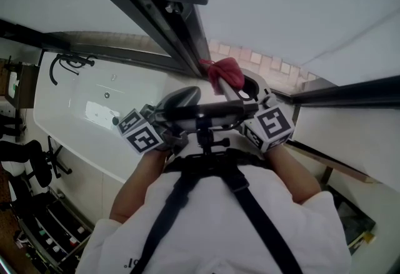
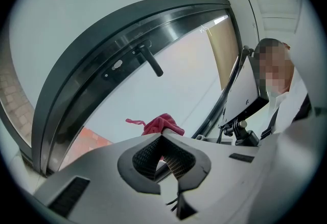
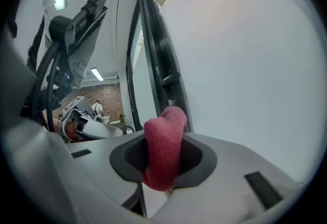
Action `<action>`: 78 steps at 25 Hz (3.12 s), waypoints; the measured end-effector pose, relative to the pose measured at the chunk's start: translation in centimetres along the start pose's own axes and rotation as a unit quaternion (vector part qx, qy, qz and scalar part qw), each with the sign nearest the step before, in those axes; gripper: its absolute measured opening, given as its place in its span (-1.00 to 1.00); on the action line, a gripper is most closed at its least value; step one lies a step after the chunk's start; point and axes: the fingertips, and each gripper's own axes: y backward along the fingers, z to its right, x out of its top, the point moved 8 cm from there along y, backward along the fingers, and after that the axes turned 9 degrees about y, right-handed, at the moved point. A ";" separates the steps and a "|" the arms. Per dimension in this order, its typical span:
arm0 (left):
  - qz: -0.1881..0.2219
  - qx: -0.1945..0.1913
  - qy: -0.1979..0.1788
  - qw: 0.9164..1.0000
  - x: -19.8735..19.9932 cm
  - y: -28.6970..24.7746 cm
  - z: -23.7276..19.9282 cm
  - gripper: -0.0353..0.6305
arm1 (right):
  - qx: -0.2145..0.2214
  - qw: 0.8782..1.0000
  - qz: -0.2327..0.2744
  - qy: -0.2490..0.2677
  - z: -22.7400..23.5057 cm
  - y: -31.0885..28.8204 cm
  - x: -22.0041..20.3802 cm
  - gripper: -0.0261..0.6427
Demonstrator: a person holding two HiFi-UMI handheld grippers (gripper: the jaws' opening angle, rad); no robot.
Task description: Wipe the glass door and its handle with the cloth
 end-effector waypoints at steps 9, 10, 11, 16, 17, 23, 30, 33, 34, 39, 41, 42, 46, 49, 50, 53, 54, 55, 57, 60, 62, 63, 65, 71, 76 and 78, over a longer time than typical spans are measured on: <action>-0.002 0.012 -0.004 1.000 -1.0 0.2 -0.2 -0.92 | 0.007 1.000 0.001 -0.014 0.3 0.4 -0.9 -0.62; -0.002 0.015 -0.003 1.000 -1.1 0.4 -0.3 -0.92 | 0.006 1.000 0.000 -0.018 0.2 0.3 -0.9 -0.62; -0.001 0.017 -0.003 1.000 -1.1 0.6 -0.3 -0.92 | 0.007 1.000 -0.001 -0.022 0.1 0.2 -0.9 -0.62; 0.004 0.016 0.004 1.000 -0.6 1.7 -0.2 -0.92 | 0.007 1.000 0.001 -0.023 -0.8 -0.2 -0.3 -0.62; -0.001 0.014 0.004 1.000 -0.5 1.8 -0.2 -0.92 | 0.003 1.000 0.003 -0.023 -1.0 -0.2 -0.1 -0.62; -0.021 0.001 0.004 1.000 1.1 2.7 -0.6 -0.92 | -0.018 1.000 0.015 -0.016 -1.5 -1.1 1.0 -0.62; -0.031 -0.003 0.006 1.000 3.5 4.4 -1.8 -0.92 | -0.032 0.999 0.020 -0.028 -3.0 -3.4 2.0 -0.63; -0.032 -0.007 0.012 0.999 4.4 5.1 -2.4 -0.92 | -0.032 0.999 0.013 -0.023 -3.8 -4.4 2.3 -0.63; -0.030 -0.008 0.016 0.999 4.7 5.3 -2.6 -0.92 | -0.034 0.999 0.011 -0.023 -4.0 -4.6 2.4 -0.63; -0.030 -0.012 0.024 0.999 5.5 6.1 -3.4 -0.92 | -0.045 0.998 0.011 -0.033 -4.2 -5.5 2.7 -0.63; -0.031 -0.013 0.025 0.999 5.8 6.4 -3.6 -0.92 | -0.049 0.998 0.012 -0.032 -4.1 -5.8 3.0 -0.63; -0.032 -0.014 0.026 0.999 6.0 6.5 -3.8 -0.92 | -0.050 0.998 0.012 -0.028 -4.0 -6.0 3.1 -0.63; -0.033 -0.019 0.028 0.999 6.5 6.7 -4.1 -0.92 | -0.060 0.998 0.014 -0.021 -3.5 -6.3 3.7 -0.63; -0.034 -0.021 0.027 0.999 6.8 6.8 -4.2 -0.92 | -0.069 0.997 0.017 -0.024 -3.3 -6.2 4.4 -0.63; -0.034 -0.021 0.028 0.999 6.9 6.8 -4.3 -0.92 | -0.071 0.997 0.019 -0.023 -3.2 -6.3 4.6 -0.63; -0.035 -0.024 0.027 0.999 7.2 6.7 -4.4 -0.92 | -0.076 0.997 0.020 -0.022 -3.0 -6.3 4.9 -0.63; -0.036 -0.025 0.026 0.999 7.3 6.6 -4.4 -0.92 | -0.077 0.997 0.021 -0.021 -2.9 -6.3 4.9 -0.63; -0.036 -0.025 0.026 0.999 7.3 6.6 -4.5 -0.92 | -0.078 0.997 0.021 -0.020 -2.9 -6.2 5.0 -0.63; -0.039 -0.026 0.025 0.999 7.4 6.5 -4.6 -0.92 | -0.080 0.996 0.021 -0.018 -2.8 -6.3 5.1 -0.63; -0.042 -0.027 0.026 0.998 7.6 6.3 -4.8 -0.92 | -0.082 0.996 0.019 -0.018 -2.6 -6.5 5.0 -0.63; -0.042 -0.028 0.026 0.998 7.8 6.3 -5.0 -0.92 | -0.083 0.996 0.018 -0.019 -2.5 -6.6 5.0 -0.63; -0.042 -0.028 0.027 0.998 7.9 6.3 -5.0 -0.92 | -0.083 0.996 0.017 -0.019 -2.4 -6.7 5.0 -0.63; -0.043 -0.028 0.026 0.998 8.0 6.2 -5.1 -0.92 | -0.084 0.996 0.015 -0.020 -2.3 -6.7 4.9 -0.63; -0.047 -0.029 0.027 0.998 8.2 5.8 -5.2 -0.92 | -0.087 0.996 0.000 -0.011 -1.9 -7.1 4.8 -0.64; -0.047 -0.028 0.027 0.998 8.4 5.7 -5.3 -0.92 | -0.087 0.996 -0.005 -0.019 -1.5 -7.4 4.8 -0.64; -0.046 -0.028 0.027 0.998 8.4 5.6 -5.4 -0.92 | -0.087 0.996 -0.006 -0.019 -1.4 -7.3 4.7 -0.64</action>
